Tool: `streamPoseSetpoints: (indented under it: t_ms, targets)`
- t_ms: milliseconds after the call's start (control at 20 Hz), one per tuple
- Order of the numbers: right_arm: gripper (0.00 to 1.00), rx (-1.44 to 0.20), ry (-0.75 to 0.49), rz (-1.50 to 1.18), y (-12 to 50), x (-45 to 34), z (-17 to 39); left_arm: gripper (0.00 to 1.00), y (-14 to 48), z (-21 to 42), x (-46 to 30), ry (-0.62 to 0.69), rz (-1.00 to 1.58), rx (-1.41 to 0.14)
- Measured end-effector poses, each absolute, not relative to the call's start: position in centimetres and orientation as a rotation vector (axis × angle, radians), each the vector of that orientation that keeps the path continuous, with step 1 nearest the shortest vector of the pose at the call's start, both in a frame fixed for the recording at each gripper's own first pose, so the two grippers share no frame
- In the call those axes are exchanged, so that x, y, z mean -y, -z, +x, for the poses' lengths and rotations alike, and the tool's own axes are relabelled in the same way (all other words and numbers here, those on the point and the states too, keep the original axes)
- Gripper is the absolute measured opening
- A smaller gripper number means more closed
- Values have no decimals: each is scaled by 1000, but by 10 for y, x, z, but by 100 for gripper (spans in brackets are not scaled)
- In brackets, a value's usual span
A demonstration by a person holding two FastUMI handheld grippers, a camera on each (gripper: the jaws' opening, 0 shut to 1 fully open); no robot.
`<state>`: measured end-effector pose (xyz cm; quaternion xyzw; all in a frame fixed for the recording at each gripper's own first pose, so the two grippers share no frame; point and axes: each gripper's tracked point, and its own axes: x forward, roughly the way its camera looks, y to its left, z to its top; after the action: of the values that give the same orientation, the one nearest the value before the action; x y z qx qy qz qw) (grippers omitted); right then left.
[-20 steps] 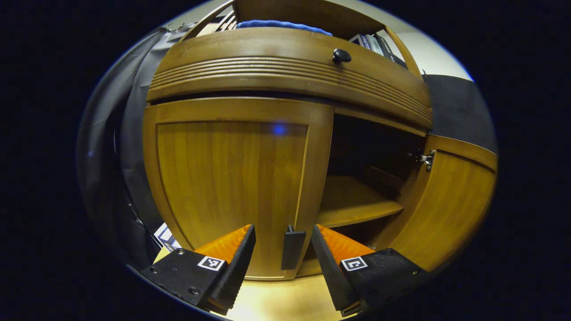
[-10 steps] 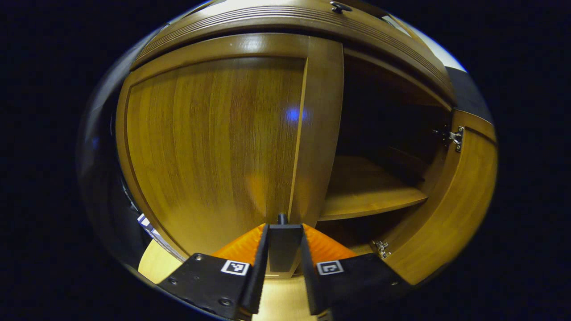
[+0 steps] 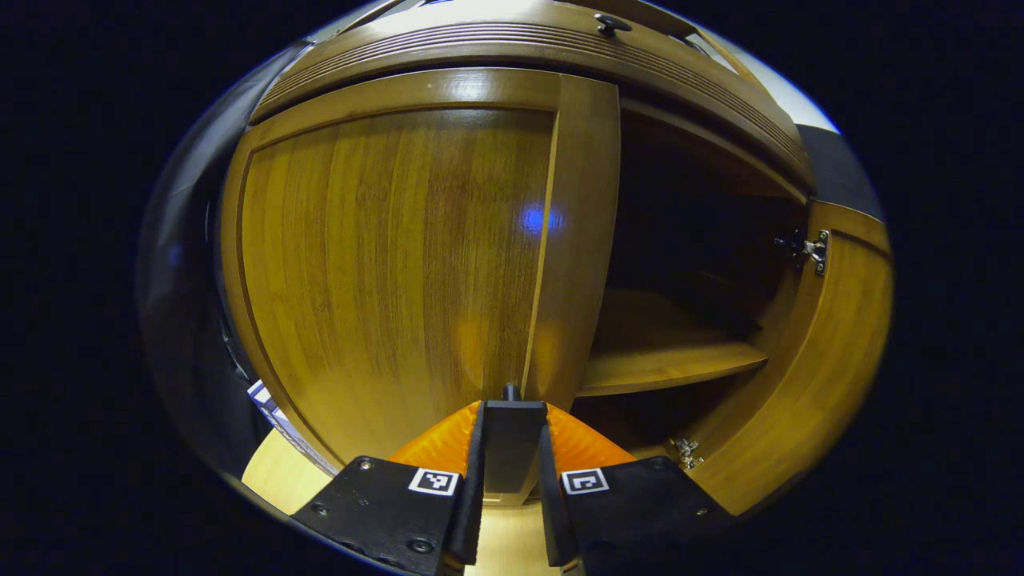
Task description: Open the right door of the double-door shoe cabinet with the right hand, and open the left door with the left hand.
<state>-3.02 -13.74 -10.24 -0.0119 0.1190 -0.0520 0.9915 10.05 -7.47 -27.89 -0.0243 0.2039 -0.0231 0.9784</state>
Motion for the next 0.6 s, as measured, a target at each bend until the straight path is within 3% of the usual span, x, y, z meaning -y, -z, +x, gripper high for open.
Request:
streamPoseSetpoints:
  t_ms: [450, 600]
  targets:
    - [17, -262, 17, 3, 114, 95, -27, 33, 270, 47, 65, 86, -99, -384]
    - [17, -272, -6, 3, 116, 81, -30, 36, 266, 30, 56, 86, -119, -377]
